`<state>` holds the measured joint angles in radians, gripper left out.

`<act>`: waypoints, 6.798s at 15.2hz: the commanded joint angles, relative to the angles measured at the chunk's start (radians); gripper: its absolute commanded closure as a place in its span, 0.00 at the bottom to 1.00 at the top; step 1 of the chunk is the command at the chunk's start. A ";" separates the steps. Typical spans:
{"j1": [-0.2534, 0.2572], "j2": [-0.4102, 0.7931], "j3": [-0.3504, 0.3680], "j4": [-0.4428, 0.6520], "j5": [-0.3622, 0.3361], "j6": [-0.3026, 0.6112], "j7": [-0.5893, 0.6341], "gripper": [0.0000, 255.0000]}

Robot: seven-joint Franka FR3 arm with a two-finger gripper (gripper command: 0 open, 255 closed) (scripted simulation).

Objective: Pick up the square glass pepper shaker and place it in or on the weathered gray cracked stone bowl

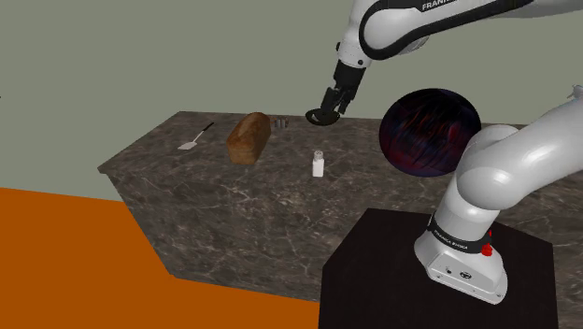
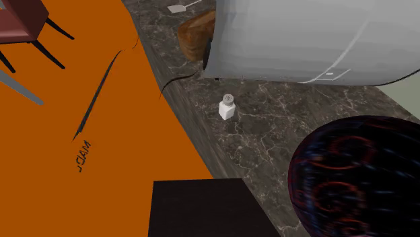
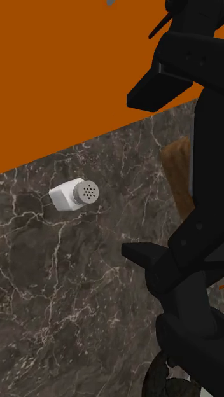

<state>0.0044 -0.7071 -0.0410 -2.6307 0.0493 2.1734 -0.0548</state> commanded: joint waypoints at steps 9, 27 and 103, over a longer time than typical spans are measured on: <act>0.019 0.300 0.010 -0.121 0.006 0.456 -0.020 0.00; 0.033 0.429 0.004 -0.124 0.025 0.588 -0.033 1.00; -0.326 1.339 -0.286 1.379 0.377 -0.123 -0.698 1.00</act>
<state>-0.3232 0.6335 -0.3278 -1.2383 0.4247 2.0383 -0.7494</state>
